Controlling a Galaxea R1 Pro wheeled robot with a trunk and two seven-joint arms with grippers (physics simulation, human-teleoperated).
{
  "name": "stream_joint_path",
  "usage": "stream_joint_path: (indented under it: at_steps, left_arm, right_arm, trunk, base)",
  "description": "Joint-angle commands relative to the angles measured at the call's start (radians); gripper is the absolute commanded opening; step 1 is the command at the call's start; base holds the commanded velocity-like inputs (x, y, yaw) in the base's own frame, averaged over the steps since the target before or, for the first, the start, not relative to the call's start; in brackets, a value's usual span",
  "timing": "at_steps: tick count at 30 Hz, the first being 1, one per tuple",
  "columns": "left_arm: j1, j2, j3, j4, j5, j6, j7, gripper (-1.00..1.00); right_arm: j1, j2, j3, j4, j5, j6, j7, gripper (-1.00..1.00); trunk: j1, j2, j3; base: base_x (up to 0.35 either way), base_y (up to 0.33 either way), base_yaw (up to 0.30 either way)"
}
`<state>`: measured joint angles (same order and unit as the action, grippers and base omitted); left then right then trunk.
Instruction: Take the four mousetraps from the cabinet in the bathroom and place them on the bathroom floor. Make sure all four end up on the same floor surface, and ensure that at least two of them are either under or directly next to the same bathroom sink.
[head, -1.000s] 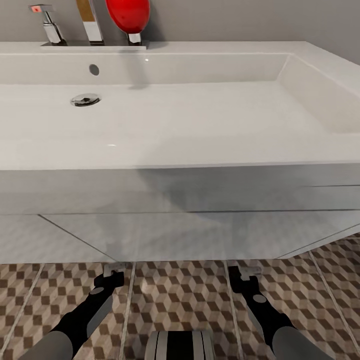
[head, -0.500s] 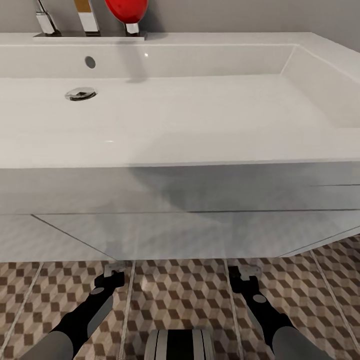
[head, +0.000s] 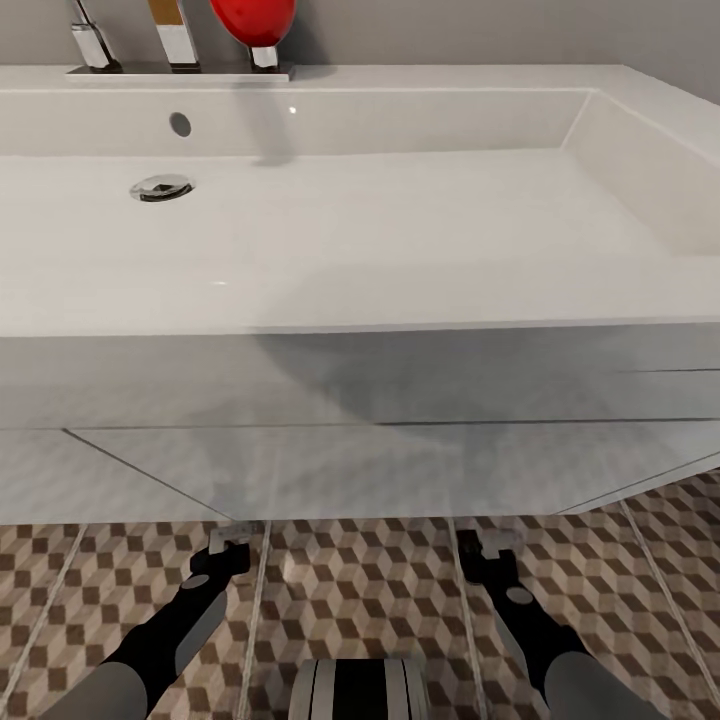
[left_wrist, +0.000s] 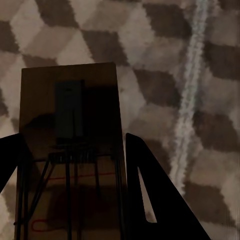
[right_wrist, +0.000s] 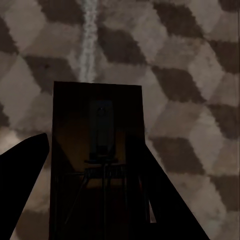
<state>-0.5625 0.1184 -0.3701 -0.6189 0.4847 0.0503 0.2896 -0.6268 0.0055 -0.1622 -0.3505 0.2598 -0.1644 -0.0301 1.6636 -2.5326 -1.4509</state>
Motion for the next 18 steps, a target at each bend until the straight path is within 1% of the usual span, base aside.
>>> stream_joint_path:
  at_steps: [1,6,10,15,18]
  left_arm:
    - [-0.001,0.002,-0.008,-0.003,0.003,0.005,0.009,-1.0]
    - [-0.003,0.005,-0.009,-0.011,0.004,0.005,0.007,-1.0]
    - [-0.005,0.007,-0.009,-0.032,0.003,0.005,0.008,-1.0]
    - [-0.005,0.006,-0.009,-0.038,0.003,0.003,0.008,-1.0]
    - [-0.005,0.007,-0.009,-0.042,0.003,-0.011,0.013,-1.0]
  right_arm:
    - [-0.001,0.001,-0.005,-0.01,0.009,-0.004,-0.001,-1.0]
    - [0.0,0.001,-0.006,-0.067,0.006,-0.004,0.0,-1.0]
    - [0.0,0.001,-0.006,-0.081,0.006,-0.004,0.0,-1.0]
    - [-0.001,0.001,-0.006,-0.098,0.004,-0.004,-0.001,-1.0]
    - [-0.001,0.001,-0.007,-0.1,0.003,-0.003,-0.001,-1.0]
  trunk:
    - [0.0,0.0,-0.001]
    - [0.0,0.0,-0.001]
    - [0.0,0.0,-0.001]
    - [0.0,0.0,-0.001]
    - [0.0,0.0,-0.001]
  base:
    - [0.0,0.0,0.0]
    - [0.0,0.0,0.0]
    - [0.0,0.0,0.0]
    - [0.0,0.0,0.0]
    - [0.0,0.0,0.0]
